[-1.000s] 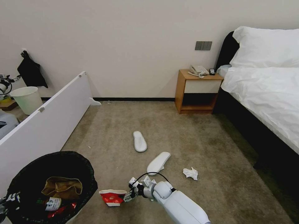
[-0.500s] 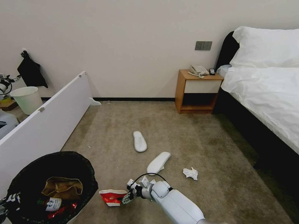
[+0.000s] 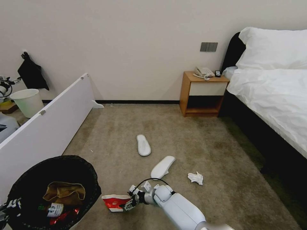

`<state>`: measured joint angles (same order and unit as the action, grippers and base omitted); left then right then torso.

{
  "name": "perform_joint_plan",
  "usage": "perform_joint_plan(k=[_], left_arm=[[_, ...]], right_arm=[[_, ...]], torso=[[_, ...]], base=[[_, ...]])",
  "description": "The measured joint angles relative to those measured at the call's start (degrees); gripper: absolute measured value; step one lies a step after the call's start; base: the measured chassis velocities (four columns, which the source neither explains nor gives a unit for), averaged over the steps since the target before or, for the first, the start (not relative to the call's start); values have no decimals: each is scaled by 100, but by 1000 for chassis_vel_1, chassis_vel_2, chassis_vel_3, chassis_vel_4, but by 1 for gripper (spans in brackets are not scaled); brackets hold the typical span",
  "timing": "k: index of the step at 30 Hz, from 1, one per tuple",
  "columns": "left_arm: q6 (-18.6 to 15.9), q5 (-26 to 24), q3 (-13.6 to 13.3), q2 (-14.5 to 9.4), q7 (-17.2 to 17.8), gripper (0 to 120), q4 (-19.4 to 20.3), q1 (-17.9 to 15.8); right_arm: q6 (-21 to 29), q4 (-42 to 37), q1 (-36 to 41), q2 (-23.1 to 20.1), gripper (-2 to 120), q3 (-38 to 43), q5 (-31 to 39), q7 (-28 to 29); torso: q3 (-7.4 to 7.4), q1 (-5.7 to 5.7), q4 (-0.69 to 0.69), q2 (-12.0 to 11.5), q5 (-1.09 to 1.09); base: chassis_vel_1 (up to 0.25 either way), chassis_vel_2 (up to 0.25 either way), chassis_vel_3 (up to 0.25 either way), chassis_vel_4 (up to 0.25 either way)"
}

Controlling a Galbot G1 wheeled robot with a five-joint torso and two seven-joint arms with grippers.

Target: Pick up the trash bin, then pick up the garbage from the floor and place it into the trash bin.

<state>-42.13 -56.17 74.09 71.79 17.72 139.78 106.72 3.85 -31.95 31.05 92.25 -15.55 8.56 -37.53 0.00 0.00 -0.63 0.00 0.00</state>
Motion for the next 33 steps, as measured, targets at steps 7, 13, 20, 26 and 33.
perform_joint_plan(k=[7, 13, 20, 26, 33], left_arm=[[0, 6, -9, 14, 2, 3, 30, 15], [0, 7, -3, 18, 2, 3, 37, 29], [0, 6, 10, 28, 1, 3, 29, 36], [0, 19, -20, 24, 1, 3, -1, 13], [0, 47, -76, 20, 0, 3, -13, -6]], right_arm=[[-9, -3, 27, -5, 43, 53, 65, -54], [-37, 29, 25, -5, 29, 63, 104, -114], [-66, 70, -27, -8, 0, 75, 154, -180], [-124, 60, -31, -10, 0, 86, 211, -224], [-225, -214, 13, -133, 0, 138, 352, -205]], torso=[[0, 0, 0, 0, 0], [0, 0, 1, 0, 0], [0, 0, 1, 0, 0], [0, 0, 0, 0, 0], [0, 0, 3, 0, 0]], base=[[0, 0, 0, 0], [0, 0, 0, 0], [0, 0, 0, 0], [0, 0, 0, 0], [0, 0, 0, 0]])
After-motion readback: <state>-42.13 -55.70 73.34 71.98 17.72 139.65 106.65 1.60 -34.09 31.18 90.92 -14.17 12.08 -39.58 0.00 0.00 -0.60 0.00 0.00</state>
